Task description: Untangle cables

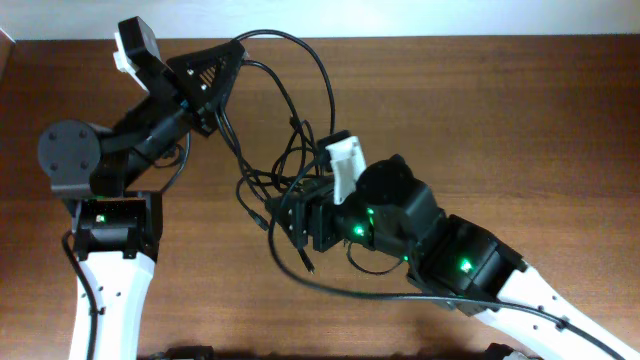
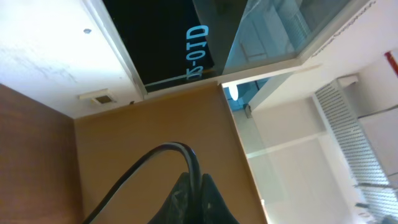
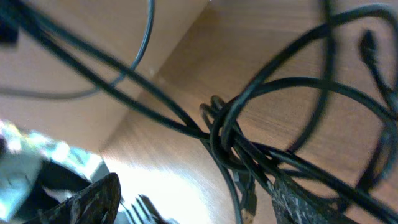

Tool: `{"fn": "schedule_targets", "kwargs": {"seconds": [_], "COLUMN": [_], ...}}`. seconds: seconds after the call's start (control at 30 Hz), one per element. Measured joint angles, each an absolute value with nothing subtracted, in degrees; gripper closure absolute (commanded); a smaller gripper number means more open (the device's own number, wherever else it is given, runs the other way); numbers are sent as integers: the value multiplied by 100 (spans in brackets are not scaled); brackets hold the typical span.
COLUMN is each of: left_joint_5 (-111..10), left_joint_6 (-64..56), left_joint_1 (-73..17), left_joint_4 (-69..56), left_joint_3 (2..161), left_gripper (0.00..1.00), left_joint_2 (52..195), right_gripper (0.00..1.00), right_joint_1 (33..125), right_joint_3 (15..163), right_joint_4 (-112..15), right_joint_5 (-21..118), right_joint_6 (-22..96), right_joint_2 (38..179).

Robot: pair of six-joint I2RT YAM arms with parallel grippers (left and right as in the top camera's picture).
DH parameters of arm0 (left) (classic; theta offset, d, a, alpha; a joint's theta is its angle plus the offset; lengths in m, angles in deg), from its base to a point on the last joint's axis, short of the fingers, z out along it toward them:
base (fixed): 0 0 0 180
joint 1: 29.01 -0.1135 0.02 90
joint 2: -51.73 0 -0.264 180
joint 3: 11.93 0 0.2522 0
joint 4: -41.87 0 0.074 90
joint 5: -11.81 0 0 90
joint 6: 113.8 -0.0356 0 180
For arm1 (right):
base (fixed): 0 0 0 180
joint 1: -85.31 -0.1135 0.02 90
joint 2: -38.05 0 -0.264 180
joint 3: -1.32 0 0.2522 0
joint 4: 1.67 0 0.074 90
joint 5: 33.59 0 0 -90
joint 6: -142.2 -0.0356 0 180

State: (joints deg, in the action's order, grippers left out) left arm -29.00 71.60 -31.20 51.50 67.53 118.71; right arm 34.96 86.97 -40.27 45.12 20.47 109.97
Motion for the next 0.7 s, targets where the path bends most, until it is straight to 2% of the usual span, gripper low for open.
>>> {"fn": "schedule_targets", "kwargs": {"seconds": [0.07, 0.33, 0.7], "left_joint_5": [-2915, -2917, -2878], "left_joint_6": [7383, 7787, 7756], "left_joint_1": [-3120, -3120, -3520], "left_joint_4": [5150, 5150, 4818], "left_joint_3": [6753, 6851, 6991], "left_gripper": [100, 100, 100], "left_joint_2": [11871, 11871, 11869], "right_gripper": [23, 21, 21], "right_joint_1": [3496, 3496, 3892], "right_joint_3": [8697, 8697, 8697], "right_joint_4": [-4047, -4325, -4886], "right_joint_5": [4082, 3640, 3573], "right_joint_6": [2878, 4970, 5746], "right_joint_2": [11205, 11275, 11095]}}
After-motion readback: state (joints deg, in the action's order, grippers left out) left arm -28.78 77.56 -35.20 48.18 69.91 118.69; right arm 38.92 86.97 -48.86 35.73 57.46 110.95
